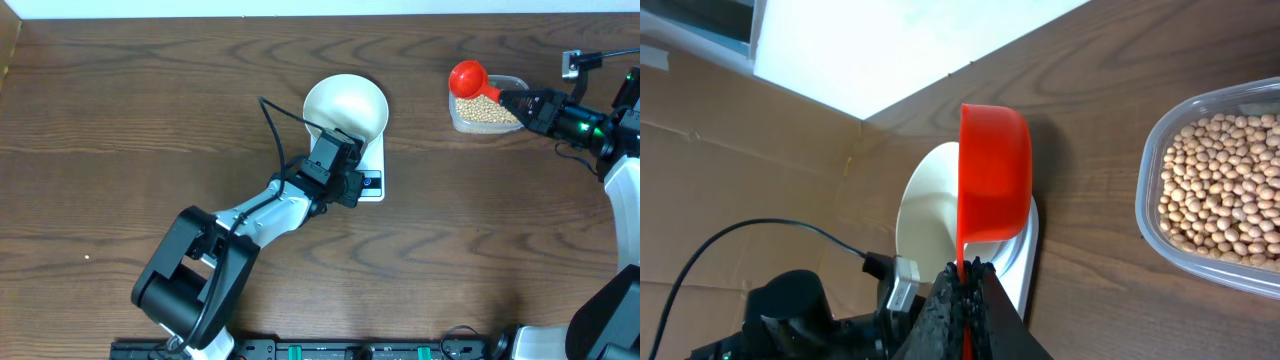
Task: Scoop item into bowl and weigh 50g on scale
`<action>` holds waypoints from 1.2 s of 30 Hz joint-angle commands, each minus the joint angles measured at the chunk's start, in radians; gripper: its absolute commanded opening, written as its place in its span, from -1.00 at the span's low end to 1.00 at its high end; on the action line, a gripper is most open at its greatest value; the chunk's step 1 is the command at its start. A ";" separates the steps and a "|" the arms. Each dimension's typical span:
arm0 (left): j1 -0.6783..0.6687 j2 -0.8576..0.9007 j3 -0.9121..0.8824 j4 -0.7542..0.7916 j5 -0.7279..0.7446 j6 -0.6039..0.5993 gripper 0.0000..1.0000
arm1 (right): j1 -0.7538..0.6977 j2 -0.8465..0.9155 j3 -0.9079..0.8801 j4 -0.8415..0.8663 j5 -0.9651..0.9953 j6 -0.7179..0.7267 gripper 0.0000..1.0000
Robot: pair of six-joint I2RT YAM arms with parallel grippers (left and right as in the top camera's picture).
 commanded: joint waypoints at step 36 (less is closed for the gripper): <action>0.000 -0.132 -0.002 -0.052 0.004 0.043 -0.85 | -0.002 -0.011 0.017 -0.003 -0.009 -0.022 -0.98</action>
